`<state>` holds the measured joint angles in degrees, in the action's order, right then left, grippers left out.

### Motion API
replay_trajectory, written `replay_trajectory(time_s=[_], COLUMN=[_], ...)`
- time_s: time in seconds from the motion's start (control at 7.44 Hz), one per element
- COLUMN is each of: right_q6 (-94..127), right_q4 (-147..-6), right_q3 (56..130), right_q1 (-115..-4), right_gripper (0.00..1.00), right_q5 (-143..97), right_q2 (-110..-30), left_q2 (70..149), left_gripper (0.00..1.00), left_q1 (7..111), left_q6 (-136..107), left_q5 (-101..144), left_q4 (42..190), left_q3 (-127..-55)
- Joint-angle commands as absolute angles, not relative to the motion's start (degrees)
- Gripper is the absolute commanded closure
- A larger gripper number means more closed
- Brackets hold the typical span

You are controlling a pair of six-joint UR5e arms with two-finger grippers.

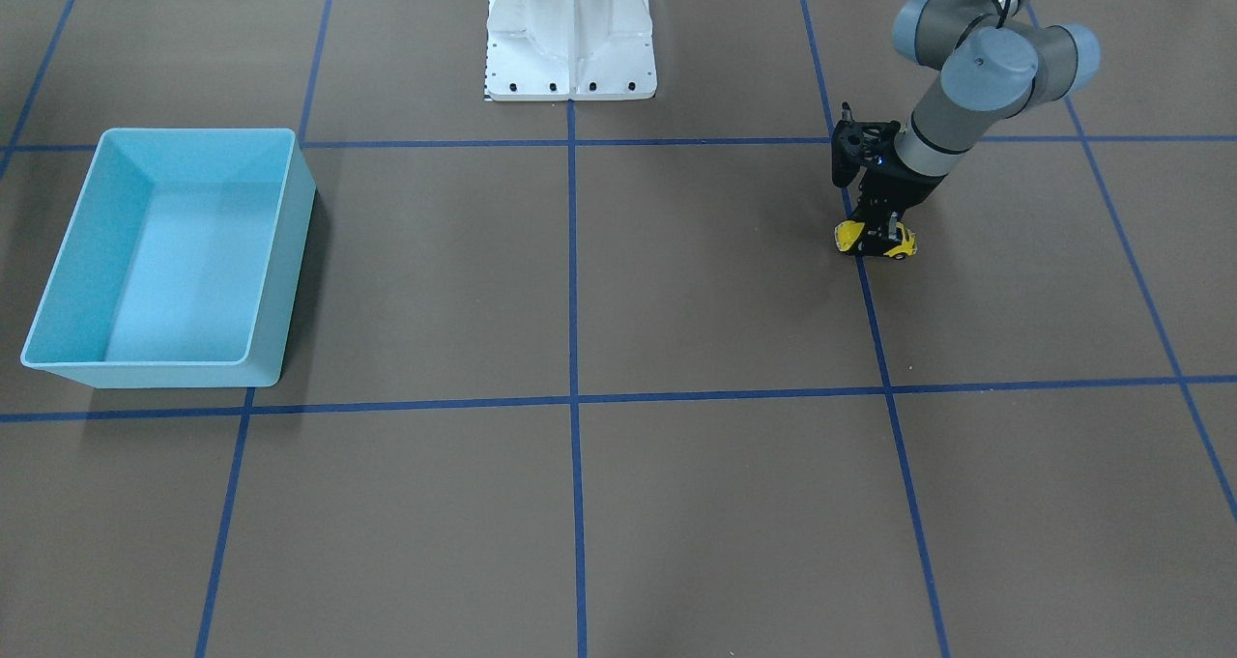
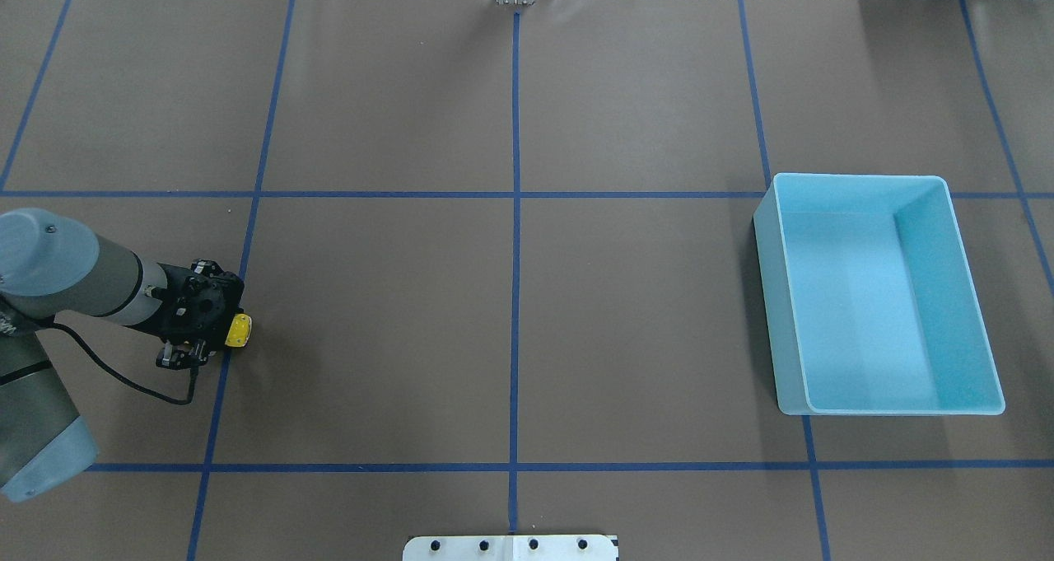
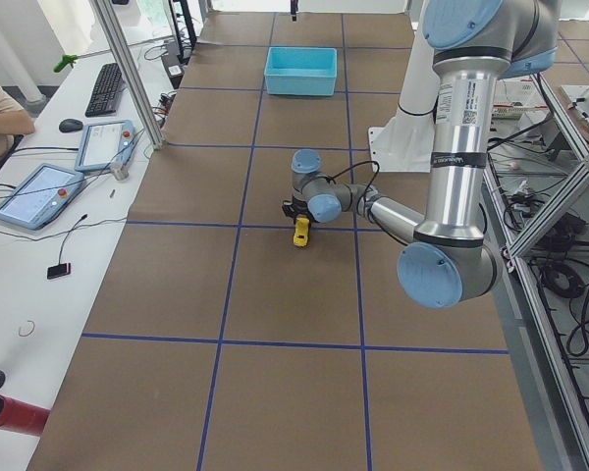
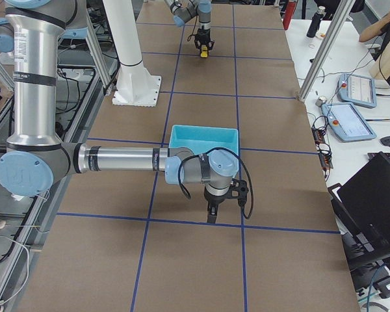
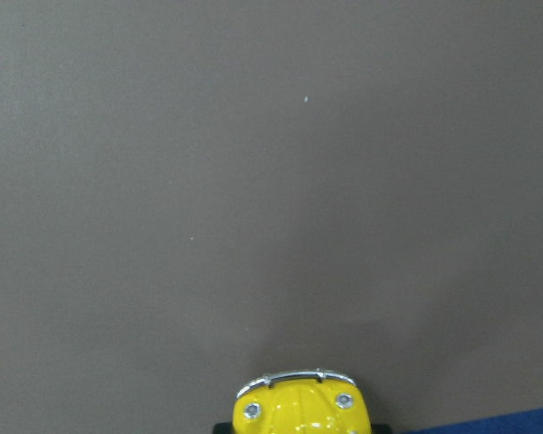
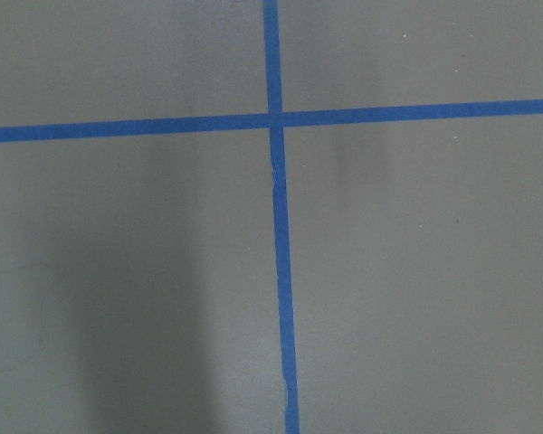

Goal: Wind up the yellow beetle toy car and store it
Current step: 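Keep pulling the car back toward the left arm's base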

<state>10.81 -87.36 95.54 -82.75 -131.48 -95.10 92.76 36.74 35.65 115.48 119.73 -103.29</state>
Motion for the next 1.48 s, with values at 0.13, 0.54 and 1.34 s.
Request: replay_trajectory(time_s=[0.13,0.54,1.34], right_q6=[10.8,10.8,10.9], right_q4=[-87.4,-87.3,-87.2], right_q3=[95.5,95.5,95.7], right_q1=[-81.7,-81.1,-81.1], right_gripper=[0.01,0.01,0.01], right_q5=[-131.4,-131.5,-131.6], right_q2=[-95.1,-95.1,-95.1], left_q2=[91.1,90.0,89.5], left_gripper=[1.00,1.00,1.00], left_q1=[37.0,38.3,40.7], left_q6=[35.6,35.7,35.8], left_q5=[116.1,118.3,121.7], left_q4=[121.7,123.4,124.8], left_q3=[-103.3,-102.5,-100.8])
